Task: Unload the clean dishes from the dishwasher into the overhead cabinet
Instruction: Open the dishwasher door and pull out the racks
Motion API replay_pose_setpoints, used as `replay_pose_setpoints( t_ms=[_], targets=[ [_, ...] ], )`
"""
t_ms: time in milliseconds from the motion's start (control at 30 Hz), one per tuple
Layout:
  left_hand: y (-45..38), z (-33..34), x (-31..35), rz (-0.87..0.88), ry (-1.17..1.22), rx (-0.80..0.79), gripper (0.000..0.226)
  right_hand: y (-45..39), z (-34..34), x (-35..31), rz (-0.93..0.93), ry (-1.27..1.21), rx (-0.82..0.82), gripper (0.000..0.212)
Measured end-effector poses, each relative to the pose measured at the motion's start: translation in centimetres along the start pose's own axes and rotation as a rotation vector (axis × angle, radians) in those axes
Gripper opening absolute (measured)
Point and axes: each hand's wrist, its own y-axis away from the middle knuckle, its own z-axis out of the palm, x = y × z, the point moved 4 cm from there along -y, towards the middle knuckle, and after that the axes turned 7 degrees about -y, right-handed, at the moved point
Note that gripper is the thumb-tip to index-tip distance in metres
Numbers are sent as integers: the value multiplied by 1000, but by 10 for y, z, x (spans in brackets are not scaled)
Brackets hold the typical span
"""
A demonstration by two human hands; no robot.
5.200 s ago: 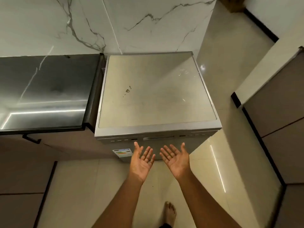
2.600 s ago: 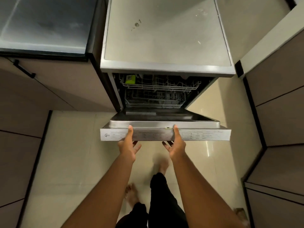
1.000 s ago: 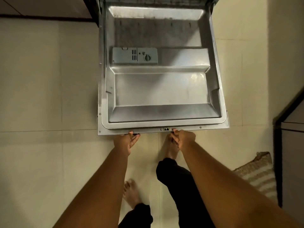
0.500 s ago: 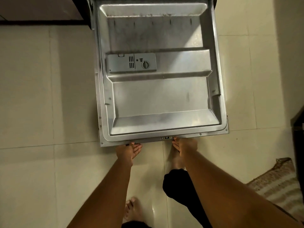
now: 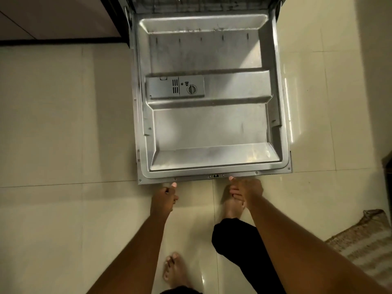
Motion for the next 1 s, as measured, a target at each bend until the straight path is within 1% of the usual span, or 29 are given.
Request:
replay_pose_setpoints(
  t_ms=[67,167,233,300,433,567,733,800,867,1000],
  targets=[
    [34,-18,15,44,44,17,27,40,-6,-14,-65,1,-21,41],
    [88,-46,46,61,119,14,29,115,-9,-39,-97,-88,-131,41],
    [131,-65,72,76,175,11,22,175,-12,-56,-119,-126,-201,39],
    [178,-84,101,149,173,19,12,226,-16,-70,-178,-154,-225,33],
    [272,-121,150,336,100,42,16,331,-28,-96,-274,-169,-284,36],
    [356,-153,175,472,-70,54,29,418,-48,-111,-421,-42,-276,31],
    [432,-195,166,534,-196,44,28,497,-73,-110,-587,142,-230,32],
    [452,-211,164,549,-268,36,29,520,-82,-108,-635,206,-236,32],
    [467,-226,167,568,-333,56,29,538,-87,-111,-722,309,-222,33],
    [491,-242,170,653,-450,126,33,566,-96,-114,-838,487,-138,37]
  ],
)
